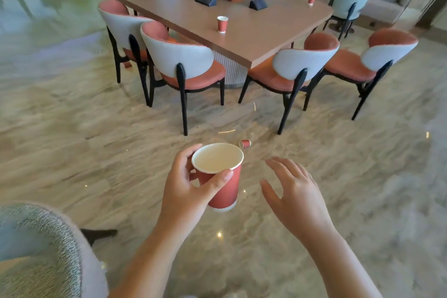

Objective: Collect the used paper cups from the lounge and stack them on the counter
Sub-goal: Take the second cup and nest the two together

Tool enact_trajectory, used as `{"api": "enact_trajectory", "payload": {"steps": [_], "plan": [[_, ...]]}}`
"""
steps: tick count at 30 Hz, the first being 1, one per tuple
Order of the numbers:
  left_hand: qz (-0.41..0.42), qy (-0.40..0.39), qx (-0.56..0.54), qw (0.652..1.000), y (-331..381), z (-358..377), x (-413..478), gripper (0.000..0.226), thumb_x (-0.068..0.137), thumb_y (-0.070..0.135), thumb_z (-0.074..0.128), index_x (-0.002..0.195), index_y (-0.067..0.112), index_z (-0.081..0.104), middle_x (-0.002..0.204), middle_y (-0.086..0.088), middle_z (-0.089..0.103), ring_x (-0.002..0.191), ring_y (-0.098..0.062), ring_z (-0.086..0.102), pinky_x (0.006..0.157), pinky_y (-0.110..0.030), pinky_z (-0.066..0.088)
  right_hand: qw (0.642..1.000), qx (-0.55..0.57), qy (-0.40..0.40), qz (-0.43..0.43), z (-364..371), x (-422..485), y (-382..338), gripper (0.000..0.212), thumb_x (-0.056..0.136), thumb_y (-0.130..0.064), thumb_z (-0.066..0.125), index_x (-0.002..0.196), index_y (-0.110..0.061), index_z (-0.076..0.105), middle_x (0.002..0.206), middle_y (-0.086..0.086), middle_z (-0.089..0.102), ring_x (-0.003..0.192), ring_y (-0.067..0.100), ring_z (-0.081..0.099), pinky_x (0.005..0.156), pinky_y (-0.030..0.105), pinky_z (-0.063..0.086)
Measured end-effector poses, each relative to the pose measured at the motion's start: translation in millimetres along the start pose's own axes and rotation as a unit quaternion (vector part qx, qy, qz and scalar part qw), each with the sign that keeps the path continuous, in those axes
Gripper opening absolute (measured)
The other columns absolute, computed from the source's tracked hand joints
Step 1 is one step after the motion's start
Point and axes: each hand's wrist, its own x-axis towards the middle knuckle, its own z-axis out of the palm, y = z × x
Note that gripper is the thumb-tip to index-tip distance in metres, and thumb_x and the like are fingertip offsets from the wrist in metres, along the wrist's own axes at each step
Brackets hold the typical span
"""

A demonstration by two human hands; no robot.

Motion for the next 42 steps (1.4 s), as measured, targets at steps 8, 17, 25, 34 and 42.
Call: {"api": "enact_trajectory", "payload": {"steps": [8, 17, 25, 34, 42], "plan": [[0.001, 0.104, 0.000, 0.995, -17, -14, 70, 0.049, 0.048, 0.049, 0.078, 0.094, 0.048, 0.062, 0.102, 0.013, 0.068, 0.095, -0.005, 0.064, 0.075, -0.022, 0.049, 0.995, 0.046, -0.080, -0.048, 43, 89, 8, 0.038, 0.083, -0.024, 0.063, 0.119, -0.012, 0.058, 0.122, 0.003, 0.059, 0.114, 0.024, 0.053, 0.096, 0.039, 0.043], [0.015, 0.172, 0.034, 0.984, -36, -80, 192, 0.053, 0.047, 0.050, 0.077, 0.095, 0.056, 0.056, 0.098, 0.023, 0.064, 0.089, 0.000, 0.062, 0.070, -0.011, 0.047, 0.988, 0.054, -0.083, -0.117, 116, 231, -57, 0.036, 0.077, -0.018, 0.071, 0.111, -0.008, 0.063, 0.113, 0.007, 0.065, 0.102, 0.030, 0.060, 0.086, 0.040, 0.046], [0.038, 0.250, 0.067, 0.965, -12, -207, 323, 0.058, 0.047, 0.056, 0.076, 0.100, 0.056, 0.052, 0.101, 0.023, 0.061, 0.093, -0.002, 0.061, 0.070, -0.015, 0.049, 0.970, 0.059, -0.119, -0.204, 186, 371, -190, 0.039, 0.082, -0.024, 0.064, 0.119, -0.012, 0.058, 0.121, 0.005, 0.060, 0.113, 0.025, 0.054, 0.094, 0.038, 0.042], [0.010, 0.373, 0.055, 0.926, -33, -321, 366, 0.054, 0.046, 0.049, 0.077, 0.094, 0.058, 0.054, 0.099, 0.028, 0.061, 0.091, 0.001, 0.061, 0.066, -0.009, 0.047, 0.926, 0.058, -0.210, -0.309, 276, 448, -308, 0.042, 0.085, -0.029, 0.060, 0.125, -0.014, 0.053, 0.126, 0.002, 0.057, 0.117, 0.021, 0.051, 0.099, 0.032, 0.035], [-0.008, 0.464, 0.107, 0.880, -29, -425, 456, 0.063, 0.046, 0.055, 0.074, 0.104, 0.049, 0.050, 0.109, 0.016, 0.058, 0.100, -0.009, 0.059, 0.070, -0.019, 0.050, 0.884, 0.068, -0.239, -0.396, 371, 546, -424, 0.046, 0.087, -0.035, 0.054, 0.130, -0.019, 0.048, 0.133, 0.001, 0.052, 0.123, 0.019, 0.046, 0.103, 0.033, 0.033]]}}
